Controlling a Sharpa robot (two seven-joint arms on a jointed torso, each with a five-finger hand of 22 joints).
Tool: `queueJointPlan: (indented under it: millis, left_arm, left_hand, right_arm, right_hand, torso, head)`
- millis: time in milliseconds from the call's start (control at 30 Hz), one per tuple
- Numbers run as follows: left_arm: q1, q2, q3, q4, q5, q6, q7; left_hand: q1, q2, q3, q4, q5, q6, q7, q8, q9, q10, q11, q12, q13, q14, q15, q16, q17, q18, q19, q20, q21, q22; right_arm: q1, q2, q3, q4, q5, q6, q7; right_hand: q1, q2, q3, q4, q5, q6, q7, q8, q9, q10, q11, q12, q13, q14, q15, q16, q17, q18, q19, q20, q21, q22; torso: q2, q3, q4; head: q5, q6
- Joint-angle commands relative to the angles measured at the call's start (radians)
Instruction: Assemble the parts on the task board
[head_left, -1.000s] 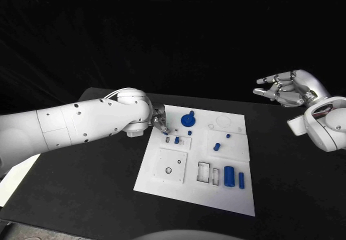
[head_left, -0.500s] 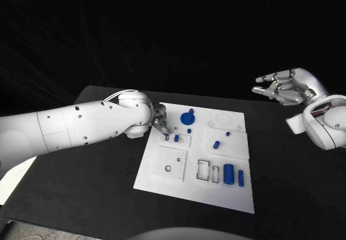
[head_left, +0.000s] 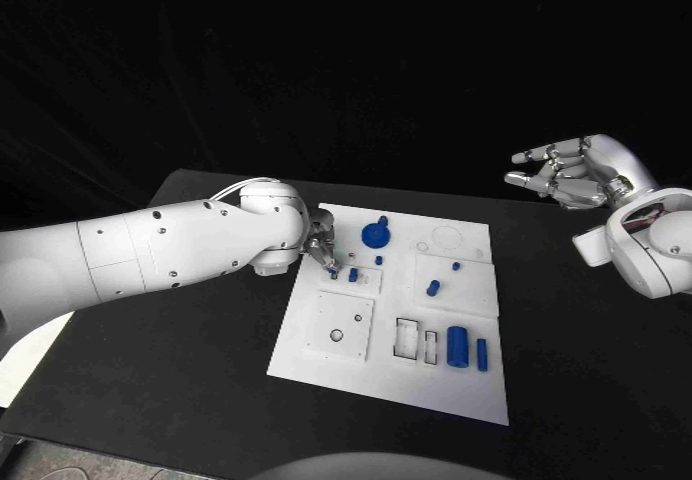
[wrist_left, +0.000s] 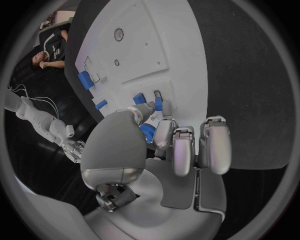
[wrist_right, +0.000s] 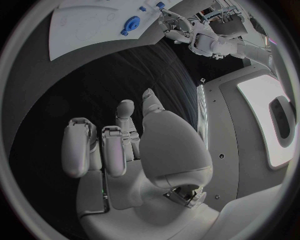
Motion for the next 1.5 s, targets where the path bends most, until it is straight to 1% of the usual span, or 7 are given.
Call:
queueJointPlan:
  millis: [33, 367, 733, 967, 1267, 1400, 1500]
  left_arm:
    - [-0.002, 0.004, 0.000, -0.003, 0.005, 0.044, -0.002]
    - [-0.004, 0.008, 0.000, -0.009, 0.013, 0.071, -0.003]
    - [-0.005, 0.008, 0.000, -0.009, 0.024, 0.103, -0.002]
    - [-0.005, 0.013, 0.000, -0.014, 0.028, 0.110, -0.003]
    - [-0.005, 0.028, -0.001, -0.044, 0.037, 0.136, -0.007]
    - [-0.008, 0.034, -0.002, -0.054, 0.040, 0.143, -0.009]
    - [-0.009, 0.036, -0.003, -0.058, 0.043, 0.145, -0.009]
  left_hand:
    - [-0.002, 0.010, 0.107, -0.100, 0.000, 0.008, -0.014, 0.007, 0.001, 0.006, -0.003, 0.004, -0.001, 0.103, -0.004, 0.003, 0.263, -0.003, 0.050, -0.002, 0.004, 0.103]
    - [-0.004, 0.010, 0.107, -0.099, -0.001, 0.007, -0.014, 0.008, 0.002, 0.006, -0.003, 0.004, -0.001, 0.103, -0.004, 0.003, 0.263, -0.003, 0.050, -0.002, 0.004, 0.104]
    - [-0.006, 0.009, 0.108, -0.099, -0.003, 0.006, -0.015, 0.010, 0.003, 0.006, -0.003, 0.003, -0.002, 0.103, -0.004, 0.003, 0.263, -0.003, 0.051, -0.002, 0.005, 0.106]
    - [-0.007, 0.008, 0.109, -0.099, -0.003, 0.006, -0.015, 0.010, 0.003, 0.006, -0.003, 0.003, -0.002, 0.103, -0.004, 0.003, 0.263, -0.003, 0.051, -0.002, 0.005, 0.106]
    - [-0.057, 0.012, 0.097, -0.068, -0.029, 0.010, -0.020, 0.028, 0.010, 0.005, -0.006, 0.001, -0.006, 0.103, -0.006, 0.003, 0.263, -0.003, 0.048, -0.004, 0.002, 0.104]
    - [-0.092, 0.003, 0.069, -0.046, -0.033, 0.014, -0.024, 0.035, 0.010, 0.004, -0.009, 0.001, -0.007, 0.103, -0.008, 0.003, 0.263, -0.002, 0.048, -0.005, 0.001, 0.103]
    - [-0.110, 0.001, 0.049, -0.033, -0.033, 0.018, -0.026, 0.038, 0.009, 0.004, -0.011, 0.002, -0.006, 0.103, -0.010, 0.003, 0.263, -0.002, 0.047, -0.006, 0.000, 0.103]
  right_arm:
    - [0.000, 0.001, 0.000, 0.001, 0.000, 0.012, 0.005]
    - [-0.001, 0.000, 0.000, 0.001, 0.000, 0.012, 0.005]
    - [-0.001, 0.001, 0.000, 0.001, 0.000, 0.013, 0.005]
    - [-0.001, 0.001, 0.000, 0.001, 0.000, 0.013, 0.005]
    - [-0.001, 0.000, 0.000, 0.005, 0.000, 0.013, 0.007]
    - [-0.001, -0.001, 0.000, 0.010, 0.000, 0.012, 0.008]
    - [-0.001, -0.001, 0.000, 0.012, 0.000, 0.012, 0.009]
  right_hand:
    - [0.003, 0.002, -0.005, 0.001, 0.003, -0.002, -0.002, 0.003, 0.001, -0.008, -0.002, -0.004, -0.001, 0.075, 0.006, -0.005, 0.150, 0.007, -0.010, 0.000, -0.006, -0.001]
    - [0.003, 0.002, -0.005, 0.001, 0.003, -0.002, -0.002, 0.003, 0.001, -0.008, -0.002, -0.004, -0.001, 0.075, 0.006, -0.005, 0.150, 0.007, -0.010, 0.000, -0.006, -0.001]
    - [0.003, 0.002, -0.005, 0.001, 0.003, -0.002, -0.002, 0.003, 0.001, -0.008, -0.002, -0.004, -0.001, 0.075, 0.006, -0.005, 0.150, 0.007, -0.010, 0.000, -0.006, -0.001]
    - [0.001, 0.004, -0.009, 0.003, 0.003, -0.002, -0.002, 0.003, 0.001, -0.009, -0.002, -0.006, -0.003, 0.075, 0.006, -0.006, 0.150, 0.007, -0.011, 0.000, -0.007, -0.003]
    - [0.001, 0.004, -0.009, 0.003, 0.003, -0.002, -0.002, 0.003, 0.001, -0.009, -0.002, -0.006, -0.003, 0.075, 0.006, -0.006, 0.150, 0.007, -0.011, 0.000, -0.007, -0.003]
    - [0.001, 0.004, -0.009, 0.003, 0.003, -0.002, -0.002, 0.003, 0.001, -0.009, -0.002, -0.006, -0.003, 0.075, 0.006, -0.006, 0.150, 0.007, -0.011, 0.000, -0.007, -0.003]
    - [0.001, 0.004, -0.009, 0.003, 0.003, -0.002, -0.002, 0.003, 0.001, -0.009, -0.002, -0.006, -0.003, 0.075, 0.006, -0.006, 0.150, 0.007, -0.011, 0.000, -0.007, -0.003]
  torso:
    - [0.000, -0.0005, -0.0004]
    - [0.000, -0.0005, 0.0000]
    - [0.000, -0.0009, 0.0001]
    - [0.000, -0.0008, 0.0000]
    - [0.001, -0.0006, -0.0006]
    - [0.000, 0.0000, -0.0008]
    - [0.000, -0.0004, -0.0002]
  head:
    - [0.000, -0.001]
    - [-0.004, -0.003]
    - [-0.003, -0.006]
    - [-0.003, -0.008]
    - [-0.005, -0.010]
    - [-0.007, -0.012]
    - [-0.008, -0.013]
